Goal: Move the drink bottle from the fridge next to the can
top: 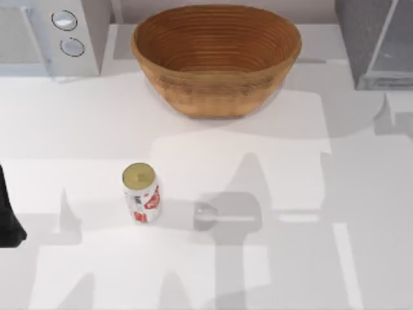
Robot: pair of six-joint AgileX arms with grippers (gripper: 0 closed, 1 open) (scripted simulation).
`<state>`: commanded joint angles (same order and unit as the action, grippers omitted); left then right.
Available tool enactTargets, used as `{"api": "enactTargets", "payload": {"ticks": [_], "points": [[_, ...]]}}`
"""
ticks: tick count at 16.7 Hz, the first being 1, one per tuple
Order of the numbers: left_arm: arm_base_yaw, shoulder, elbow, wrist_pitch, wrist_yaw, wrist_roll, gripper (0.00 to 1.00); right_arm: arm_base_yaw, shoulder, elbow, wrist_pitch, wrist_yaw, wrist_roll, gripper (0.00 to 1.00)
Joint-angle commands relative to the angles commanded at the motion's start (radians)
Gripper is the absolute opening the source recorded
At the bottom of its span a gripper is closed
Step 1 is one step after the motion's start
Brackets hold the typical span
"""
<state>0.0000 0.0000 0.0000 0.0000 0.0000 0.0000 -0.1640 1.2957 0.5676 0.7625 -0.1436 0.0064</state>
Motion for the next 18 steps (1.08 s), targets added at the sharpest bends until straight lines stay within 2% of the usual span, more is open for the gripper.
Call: {"api": "enactTargets", "payload": {"ticks": [4,8,12,18], "points": [[0.000,0.000,0.000,0.000,0.000,0.000,1.00,-0.049,0.438,0.166,0.223,-0.042,-0.004,1.00],[0.000,0.000,0.000,0.000,0.000,0.000,1.00,-0.086,0.728,0.290,0.390,-0.073,-0.009,1.00],[0.000,0.000,0.000,0.000,0.000,0.000,1.00,-0.102,0.849,0.347,0.466,-0.087,-0.011,1.00],[0.000,0.000,0.000,0.000,0.000,0.000,1.00,-0.097,0.852,0.347,0.465,-0.085,-0.011,1.00]]}}
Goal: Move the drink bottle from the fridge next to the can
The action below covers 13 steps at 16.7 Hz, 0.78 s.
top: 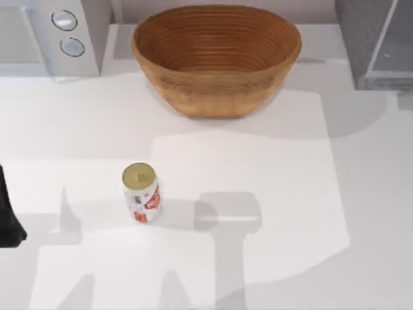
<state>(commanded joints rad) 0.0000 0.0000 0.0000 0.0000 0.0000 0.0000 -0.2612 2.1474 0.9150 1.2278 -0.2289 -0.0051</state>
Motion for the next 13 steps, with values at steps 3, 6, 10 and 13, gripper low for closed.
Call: {"api": "enactTargets", "payload": {"ticks": [3,6,10,13], "points": [[0.000,0.000,0.000,0.000,0.000,0.000,1.00,0.004,0.032,0.064,-0.029,0.008,0.000,1.00],[0.000,0.000,0.000,0.000,0.000,0.000,1.00,0.015,0.085,0.171,-0.081,0.019,-0.001,1.00],[0.000,0.000,0.000,0.000,0.000,0.000,1.00,0.026,0.138,0.280,-0.138,0.031,-0.001,1.00],[0.000,0.000,0.000,0.000,0.000,0.000,1.00,0.027,0.140,0.285,-0.141,0.032,-0.001,1.00]]}}
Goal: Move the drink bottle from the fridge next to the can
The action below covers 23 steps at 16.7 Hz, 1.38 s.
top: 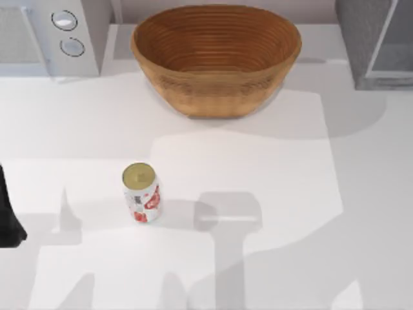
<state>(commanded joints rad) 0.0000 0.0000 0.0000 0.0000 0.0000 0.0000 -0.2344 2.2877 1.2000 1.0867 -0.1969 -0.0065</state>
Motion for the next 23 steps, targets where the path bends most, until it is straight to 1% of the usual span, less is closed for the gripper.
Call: {"api": "enactTargets", "payload": {"ticks": [1,14,15,23], "points": [[0.000,0.000,0.000,0.000,0.000,0.000,1.00,0.000,0.000,0.000,0.000,0.000,0.000,1.00],[0.000,0.000,0.000,0.000,0.000,0.000,1.00,0.000,0.000,0.000,0.000,0.000,0.000,0.02],[0.000,0.000,0.000,0.000,0.000,0.000,1.00,0.000,0.000,0.000,0.000,0.000,0.000,0.00],[0.000,0.000,0.000,0.000,0.000,0.000,1.00,-0.003,-0.002,-0.001,0.000,0.000,0.001,0.00]]}}
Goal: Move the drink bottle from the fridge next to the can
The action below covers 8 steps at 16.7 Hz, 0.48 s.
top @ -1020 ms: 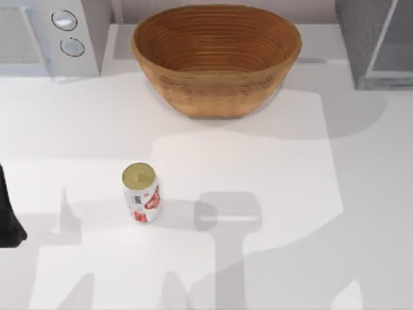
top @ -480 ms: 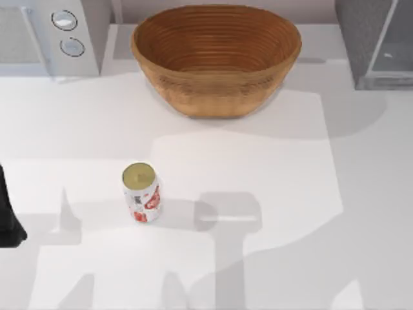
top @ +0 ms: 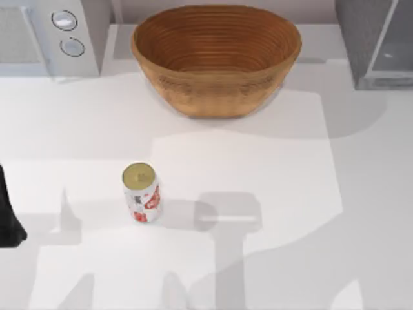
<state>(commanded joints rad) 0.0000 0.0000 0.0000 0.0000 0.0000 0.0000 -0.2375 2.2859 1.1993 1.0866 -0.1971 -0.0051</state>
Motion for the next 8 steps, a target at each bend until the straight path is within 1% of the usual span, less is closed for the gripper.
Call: {"api": "enactTargets", "payload": {"ticks": [2,8], "points": [[0.000,0.000,0.000,0.000,0.000,0.000,1.00,-0.001,-0.015,0.004,-0.016,0.000,0.000,0.00],[0.000,0.000,0.000,0.000,0.000,0.000,1.00,0.000,-0.127,0.025,-0.153,-0.002,0.001,0.00]]}}
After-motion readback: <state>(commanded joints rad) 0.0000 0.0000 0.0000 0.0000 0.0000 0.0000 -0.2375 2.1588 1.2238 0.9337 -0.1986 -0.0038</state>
